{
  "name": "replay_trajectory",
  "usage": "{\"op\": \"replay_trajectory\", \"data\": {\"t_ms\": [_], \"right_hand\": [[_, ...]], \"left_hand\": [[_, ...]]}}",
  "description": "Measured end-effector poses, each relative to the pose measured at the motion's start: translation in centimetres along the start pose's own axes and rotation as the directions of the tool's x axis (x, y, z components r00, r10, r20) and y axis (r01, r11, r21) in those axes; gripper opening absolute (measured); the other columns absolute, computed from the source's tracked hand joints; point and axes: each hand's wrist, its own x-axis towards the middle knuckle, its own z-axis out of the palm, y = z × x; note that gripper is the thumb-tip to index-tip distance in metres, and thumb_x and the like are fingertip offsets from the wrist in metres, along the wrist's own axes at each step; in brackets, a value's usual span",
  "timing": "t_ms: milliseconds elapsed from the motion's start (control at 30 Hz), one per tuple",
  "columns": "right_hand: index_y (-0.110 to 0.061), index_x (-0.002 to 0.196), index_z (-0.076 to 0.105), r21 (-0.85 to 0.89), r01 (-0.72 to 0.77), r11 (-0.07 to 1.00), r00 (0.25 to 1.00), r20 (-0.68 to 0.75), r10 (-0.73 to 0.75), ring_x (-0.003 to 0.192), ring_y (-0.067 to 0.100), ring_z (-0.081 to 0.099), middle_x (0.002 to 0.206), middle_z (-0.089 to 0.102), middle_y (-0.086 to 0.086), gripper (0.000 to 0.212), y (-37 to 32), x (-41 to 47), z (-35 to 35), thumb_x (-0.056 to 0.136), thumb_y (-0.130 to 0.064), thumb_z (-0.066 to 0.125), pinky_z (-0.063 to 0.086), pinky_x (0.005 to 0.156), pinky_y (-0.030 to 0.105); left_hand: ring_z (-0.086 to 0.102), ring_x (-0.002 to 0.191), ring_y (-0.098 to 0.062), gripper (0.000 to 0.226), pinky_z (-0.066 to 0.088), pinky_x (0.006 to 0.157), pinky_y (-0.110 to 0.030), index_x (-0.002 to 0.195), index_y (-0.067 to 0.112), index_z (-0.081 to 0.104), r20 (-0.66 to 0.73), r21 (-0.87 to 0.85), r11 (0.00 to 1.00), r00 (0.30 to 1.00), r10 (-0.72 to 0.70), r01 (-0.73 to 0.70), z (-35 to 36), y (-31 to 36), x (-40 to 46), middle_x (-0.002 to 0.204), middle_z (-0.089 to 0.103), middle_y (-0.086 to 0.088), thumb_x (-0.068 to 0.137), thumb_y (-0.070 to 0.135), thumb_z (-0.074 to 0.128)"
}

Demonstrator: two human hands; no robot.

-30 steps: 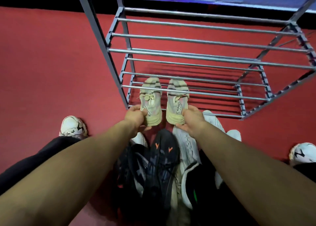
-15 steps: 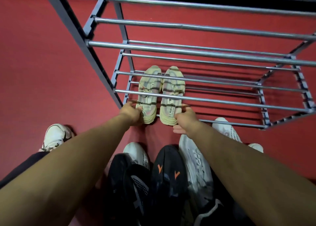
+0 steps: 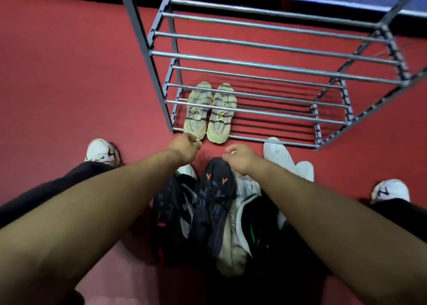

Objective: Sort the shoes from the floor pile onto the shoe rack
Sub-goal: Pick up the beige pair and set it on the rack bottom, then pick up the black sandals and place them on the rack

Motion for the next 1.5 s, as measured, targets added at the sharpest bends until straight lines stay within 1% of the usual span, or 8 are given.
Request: {"op": "replay_trajectory", "data": {"t_ms": [267, 433, 700, 800, 933, 1033, 1267, 1500], "right_hand": [[-0.025, 0.117, 0.065, -0.274, 0.216, 0.937, 0.943, -0.191, -0.273, 0.114, 0.027, 0.057, 0.118, 0.067, 0.002, 0.033, 1.8, -10.6, 2.8, 0.087, -0.022, 0.051, 0.047, 0.098, 0.038], [-0.027, 0.110, 0.068, -0.344, 0.304, 0.888, 0.869, -0.282, -0.407, 0.109, 0.026, 0.054, 0.110, 0.069, -0.004, 0.030, 3.3, -15.7, 3.9, 0.088, -0.019, 0.049, 0.047, 0.095, 0.038], [-0.020, 0.116, 0.060, -0.035, 0.080, 0.996, 0.996, -0.031, -0.081, 0.087, 0.023, 0.063, 0.090, 0.066, 0.002, 0.026, 8.8, -19.0, 6.4, 0.090, -0.021, 0.057, 0.046, 0.082, 0.030], [-0.019, 0.112, 0.049, 0.309, -0.049, 0.950, 0.999, -0.006, 0.053, 0.055, 0.020, 0.052, 0.068, 0.054, 0.004, 0.021, 9.3, -19.4, 6.6, 0.093, -0.021, 0.058, 0.044, 0.053, 0.031], [-0.028, 0.123, 0.042, 0.622, -0.139, 0.771, 0.990, 0.091, 0.105, 0.091, 0.026, 0.070, 0.108, 0.064, 0.004, 0.038, 8.1, -19.6, 5.4, 0.092, -0.030, 0.064, 0.058, 0.054, 0.031], [-0.028, 0.124, 0.048, 0.716, -0.132, 0.686, 0.991, 0.118, 0.068, 0.095, 0.023, 0.070, 0.113, 0.067, 0.001, 0.042, 7.4, -19.4, 4.7, 0.088, -0.032, 0.069, 0.058, 0.060, 0.031], [-0.016, 0.121, 0.056, 0.853, -0.096, 0.512, 0.995, 0.067, 0.074, 0.098, 0.029, 0.072, 0.112, 0.072, 0.012, 0.031, 7.4, -18.5, 5.3, 0.092, -0.014, 0.065, 0.056, 0.063, 0.031], [-0.028, 0.100, 0.056, 0.800, -0.051, 0.598, 0.994, -0.017, 0.108, 0.097, 0.023, 0.071, 0.109, 0.071, 0.006, 0.019, 8.6, -17.5, 4.7, 0.093, -0.012, 0.063, 0.056, 0.056, 0.027]], "left_hand": [[0.063, 0.108, -0.031, 0.034, 0.049, 0.097, -0.037, 0.113, 0.004, 0.065, 0.148, 0.079, 0.993, 0.985, -0.095, 0.083, 4.3, -4.2, -10.6, 0.114, 0.068, -0.015, 0.094, 0.031, 0.057], [0.060, 0.106, -0.032, 0.032, 0.050, 0.094, -0.045, 0.116, 0.007, 0.053, 0.186, -0.149, 0.956, 0.957, -0.224, 0.252, 7.0, -6.7, -14.5, 0.122, 0.060, -0.019, 0.093, 0.027, 0.060], [0.051, 0.050, -0.017, 0.011, 0.033, 0.046, -0.020, 0.080, 0.012, 0.060, 0.360, -0.457, 0.768, 0.883, -0.302, 0.449, 6.6, -6.8, -17.3, 0.054, 0.061, -0.001, 0.082, 0.019, 0.068], [0.061, 0.067, -0.019, 0.008, 0.042, 0.062, -0.022, 0.078, 0.015, 0.062, 0.392, -0.522, 0.747, 0.893, -0.220, 0.413, 6.7, -5.6, -17.4, 0.077, 0.069, -0.005, 0.086, 0.012, 0.064], [0.060, 0.073, -0.013, 0.013, 0.043, 0.064, -0.022, 0.091, 0.022, 0.066, 0.389, -0.595, 0.691, 0.899, -0.199, 0.410, 6.3, -5.0, -18.0, 0.087, 0.068, 0.001, 0.088, 0.016, 0.054], [0.051, 0.053, -0.006, 0.016, 0.033, 0.044, -0.017, 0.084, 0.028, 0.066, 0.368, -0.612, 0.704, 0.918, -0.150, 0.360, 5.4, -4.1, -18.2, 0.067, 0.062, 0.010, 0.088, 0.020, 0.052], [0.054, 0.068, -0.007, 0.029, 0.039, 0.054, -0.021, 0.118, 0.036, 0.063, 0.359, -0.660, 0.697, 0.933, -0.036, 0.281, 5.0, -3.6, -17.4, 0.090, 0.065, 0.011, 0.089, 0.038, 0.062], [0.045, 0.049, -0.017, 0.011, 0.037, 0.041, -0.018, 0.089, 0.016, 0.060, 0.062, -0.528, 0.821, 0.974, -0.217, 0.217, 5.7, -6.3, -15.7, 0.068, 0.051, -0.004, 0.092, 0.015, 0.050]]}}
